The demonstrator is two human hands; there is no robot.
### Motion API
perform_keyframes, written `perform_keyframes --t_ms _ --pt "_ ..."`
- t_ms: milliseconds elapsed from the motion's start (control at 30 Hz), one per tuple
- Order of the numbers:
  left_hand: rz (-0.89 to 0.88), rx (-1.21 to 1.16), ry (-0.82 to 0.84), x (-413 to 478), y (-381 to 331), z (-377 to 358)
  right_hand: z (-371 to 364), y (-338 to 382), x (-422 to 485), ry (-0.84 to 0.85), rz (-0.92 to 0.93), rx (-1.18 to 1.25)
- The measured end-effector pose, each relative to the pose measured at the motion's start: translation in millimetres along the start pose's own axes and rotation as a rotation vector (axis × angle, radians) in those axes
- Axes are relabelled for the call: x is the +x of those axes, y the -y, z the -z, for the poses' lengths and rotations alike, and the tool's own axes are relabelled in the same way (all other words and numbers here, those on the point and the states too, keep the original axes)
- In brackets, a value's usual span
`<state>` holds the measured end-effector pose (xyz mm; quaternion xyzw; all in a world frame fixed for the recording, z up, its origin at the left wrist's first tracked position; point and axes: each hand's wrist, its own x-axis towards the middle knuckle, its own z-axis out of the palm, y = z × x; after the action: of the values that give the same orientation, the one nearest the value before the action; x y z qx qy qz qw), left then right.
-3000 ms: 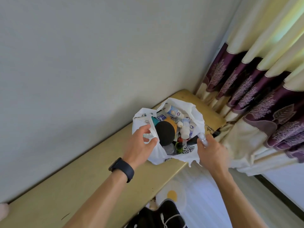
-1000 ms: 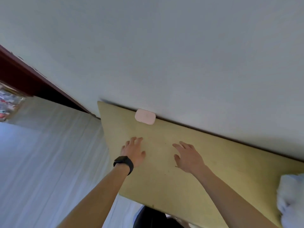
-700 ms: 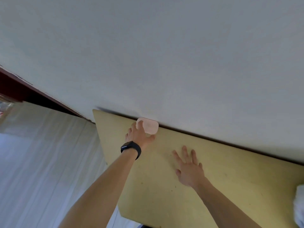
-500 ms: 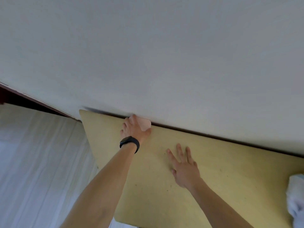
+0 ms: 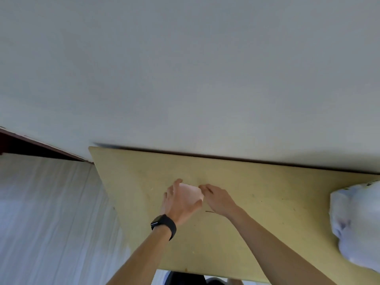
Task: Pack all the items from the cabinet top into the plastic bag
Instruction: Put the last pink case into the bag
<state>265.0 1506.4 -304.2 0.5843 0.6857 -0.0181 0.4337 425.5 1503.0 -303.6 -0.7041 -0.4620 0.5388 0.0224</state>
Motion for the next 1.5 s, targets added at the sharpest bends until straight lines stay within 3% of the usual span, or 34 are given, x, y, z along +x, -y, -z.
perform_keyframes --t_ms 100,200,300,567,733,833,1100,1200,1267,1367,1433,1500 --pt "-0.153 0.047 0.049 -44 -43 -17 17 -20 -59 -0.019 -0.044 0.517" --pt "-0.333 0.096 0.080 -86 -89 -39 32 -63 -119 -0.129 0.009 0.745" --pt "-0.414 -0.016 0.147 -112 -122 -68 57 -115 -174 -0.261 -0.019 0.959" --pt "-0.613 0.141 0.246 -143 -224 -144 121 -238 -307 -0.626 -0.058 1.172" --pt "-0.782 0.061 0.264 -181 -305 -188 133 -284 -359 -0.897 -0.124 1.273" --pt "-0.732 -0.067 0.349 -211 -350 -212 142 -306 -367 -1.010 -0.217 1.401" --pt "-0.435 -0.128 0.520 -233 -411 -239 217 -341 -342 -0.878 -0.207 1.843" --pt "-0.381 -0.225 0.548 -232 -407 -234 231 -346 -342 -0.900 -0.062 1.770" --pt "-0.361 -0.261 0.544 -229 -404 -227 228 -342 -348 -0.994 -0.126 1.511" --pt "-0.397 -0.233 0.534 -220 -396 -218 215 -337 -358 -1.336 -0.262 0.907" --pt "-0.363 -0.255 0.518 -212 -389 -212 214 -335 -368 -1.558 -0.274 0.655" --pt "-0.317 -0.313 0.505 -210 -386 -210 222 -344 -370 -1.651 -0.290 0.453"
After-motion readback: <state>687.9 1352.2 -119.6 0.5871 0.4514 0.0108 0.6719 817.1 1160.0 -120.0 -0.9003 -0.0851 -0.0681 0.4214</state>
